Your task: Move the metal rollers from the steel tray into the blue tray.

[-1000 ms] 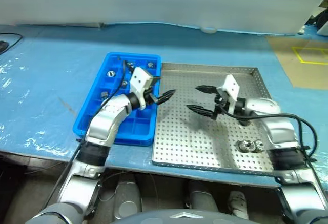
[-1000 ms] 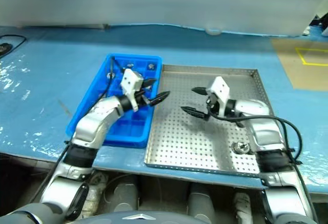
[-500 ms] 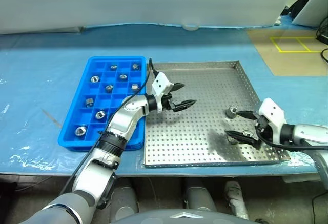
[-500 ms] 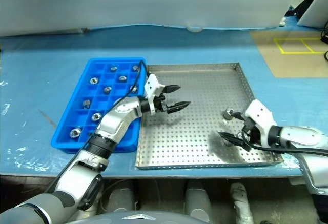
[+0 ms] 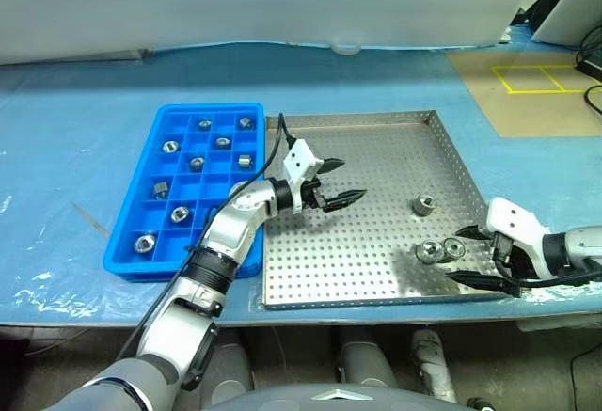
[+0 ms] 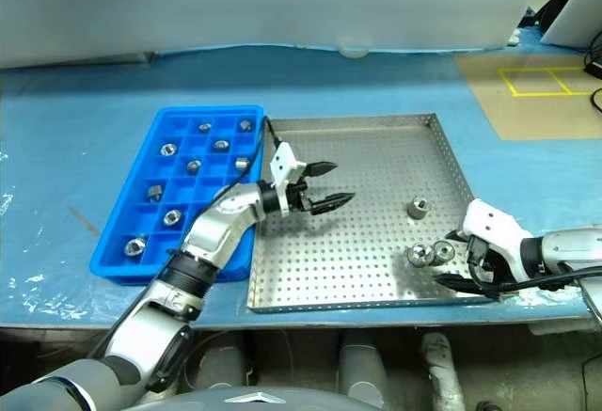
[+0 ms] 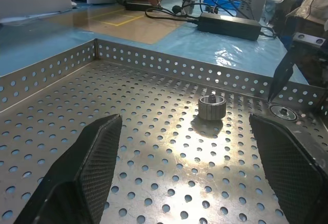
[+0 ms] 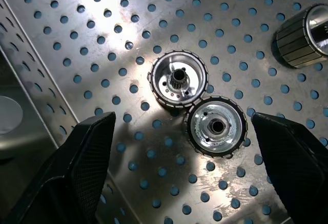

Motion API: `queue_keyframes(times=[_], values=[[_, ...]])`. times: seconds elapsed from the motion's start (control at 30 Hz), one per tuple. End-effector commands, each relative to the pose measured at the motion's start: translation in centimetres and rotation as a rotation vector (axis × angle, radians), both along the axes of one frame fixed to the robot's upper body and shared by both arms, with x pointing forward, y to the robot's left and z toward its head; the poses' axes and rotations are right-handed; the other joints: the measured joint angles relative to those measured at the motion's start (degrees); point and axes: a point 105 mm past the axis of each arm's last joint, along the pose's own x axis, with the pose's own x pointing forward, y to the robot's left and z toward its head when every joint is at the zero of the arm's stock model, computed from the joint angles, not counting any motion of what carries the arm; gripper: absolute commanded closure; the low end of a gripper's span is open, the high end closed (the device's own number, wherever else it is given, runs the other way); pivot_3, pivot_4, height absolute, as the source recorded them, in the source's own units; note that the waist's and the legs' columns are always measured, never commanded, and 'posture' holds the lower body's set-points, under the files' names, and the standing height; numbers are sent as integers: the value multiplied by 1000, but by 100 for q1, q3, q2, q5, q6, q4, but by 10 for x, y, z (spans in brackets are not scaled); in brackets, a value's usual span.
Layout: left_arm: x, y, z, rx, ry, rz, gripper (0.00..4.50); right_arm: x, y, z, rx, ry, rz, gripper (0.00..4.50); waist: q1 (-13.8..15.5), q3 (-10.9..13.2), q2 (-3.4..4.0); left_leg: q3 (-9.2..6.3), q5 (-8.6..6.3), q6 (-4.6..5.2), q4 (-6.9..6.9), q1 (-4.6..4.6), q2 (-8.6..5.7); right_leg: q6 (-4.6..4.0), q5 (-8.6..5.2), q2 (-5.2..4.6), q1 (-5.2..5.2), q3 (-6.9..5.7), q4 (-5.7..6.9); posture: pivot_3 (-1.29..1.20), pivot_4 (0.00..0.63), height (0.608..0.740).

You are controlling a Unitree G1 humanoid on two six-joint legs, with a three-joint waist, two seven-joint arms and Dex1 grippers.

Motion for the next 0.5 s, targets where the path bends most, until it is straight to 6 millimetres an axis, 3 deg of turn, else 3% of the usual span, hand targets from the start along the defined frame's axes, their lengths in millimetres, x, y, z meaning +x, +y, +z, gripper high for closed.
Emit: queue_keyframes(times=[0.03, 0.13, 0.17, 0.27, 0.43, 0.5], values=[[-1, 1, 11, -21, -45, 1, 323, 11, -2, 2, -54, -25, 50, 0, 2, 0, 0, 0, 0, 1, 0, 0, 0, -1, 1, 0, 0, 0, 0, -281, 150, 740], [-2, 2, 9, -11, -49, 12, 323, 17, -3, -5, -77, -18, 64, 0, 15, -1, 1, 0, -2, 4, 1, 0, 1, -3, 2, 0, 1, -1, 0, -265, 150, 740], [-2, 3, 8, -11, -48, 17, 299, 19, -1, -6, -67, -12, 70, 191, 16, -1, 1, 0, -2, 5, 2, 0, 1, -4, 2, 0, 3, -2, -1, -258, 150, 740], [-3, 4, 8, -11, -46, 26, 287, 21, 1, -5, -67, 2, 85, 989, 18, -2, 3, 2, -5, 11, 3, -2, 1, -5, 3, -1, 4, -2, -4, -247, 150, 740], [-2, 5, 7, -8, -48, 38, 287, 20, 1, -3, -66, 16, 102, 2774, 34, -2, 3, 2, -6, 13, 5, -1, 2, -6, 4, -1, 6, -2, -5, -240, 150, 740], [-1, 6, 8, -6, -52, 39, 287, 21, 3, 1, -63, -2, 109, 2886, 34, -2, 3, 2, -6, 13, 6, 3, 2, -6, 4, -1, 9, -2, -5, -240, 150, 740]])
